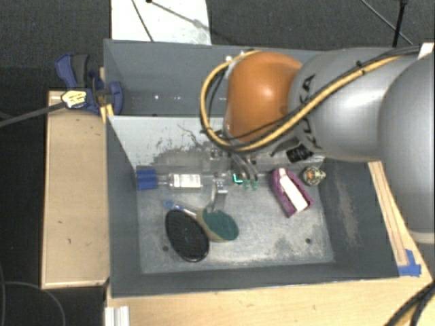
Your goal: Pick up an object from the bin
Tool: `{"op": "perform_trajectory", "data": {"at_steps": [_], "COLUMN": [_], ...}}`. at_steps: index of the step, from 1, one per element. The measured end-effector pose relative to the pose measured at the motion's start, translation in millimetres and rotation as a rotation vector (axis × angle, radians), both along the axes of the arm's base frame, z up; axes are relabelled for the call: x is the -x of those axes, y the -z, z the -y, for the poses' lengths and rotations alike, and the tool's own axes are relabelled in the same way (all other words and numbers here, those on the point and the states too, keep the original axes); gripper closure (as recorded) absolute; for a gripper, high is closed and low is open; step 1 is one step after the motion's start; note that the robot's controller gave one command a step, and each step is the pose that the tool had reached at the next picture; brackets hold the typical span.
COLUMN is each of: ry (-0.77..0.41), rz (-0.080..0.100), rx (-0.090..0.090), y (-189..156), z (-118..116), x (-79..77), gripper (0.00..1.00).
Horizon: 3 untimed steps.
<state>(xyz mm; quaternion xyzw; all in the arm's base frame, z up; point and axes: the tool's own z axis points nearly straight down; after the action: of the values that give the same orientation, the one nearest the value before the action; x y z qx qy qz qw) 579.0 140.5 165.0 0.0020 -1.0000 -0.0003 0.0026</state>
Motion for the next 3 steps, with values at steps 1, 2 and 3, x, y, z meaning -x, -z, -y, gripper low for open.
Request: {"op": "perform_trajectory", "data": {"at_steps": [1, 2, 3], "ry": [0.342, 0.345, 0.347], "rz": [0.008, 0.008, 0.008], "rx": [-0.001, 0.000, 0.000], "y": [90.9, 94.5, 94.3], "z": [-15.2, -14.5, -14.1], "x": [26.4, 27.7, 27.6], "gripper": [0.00, 1.00, 0.00]}}
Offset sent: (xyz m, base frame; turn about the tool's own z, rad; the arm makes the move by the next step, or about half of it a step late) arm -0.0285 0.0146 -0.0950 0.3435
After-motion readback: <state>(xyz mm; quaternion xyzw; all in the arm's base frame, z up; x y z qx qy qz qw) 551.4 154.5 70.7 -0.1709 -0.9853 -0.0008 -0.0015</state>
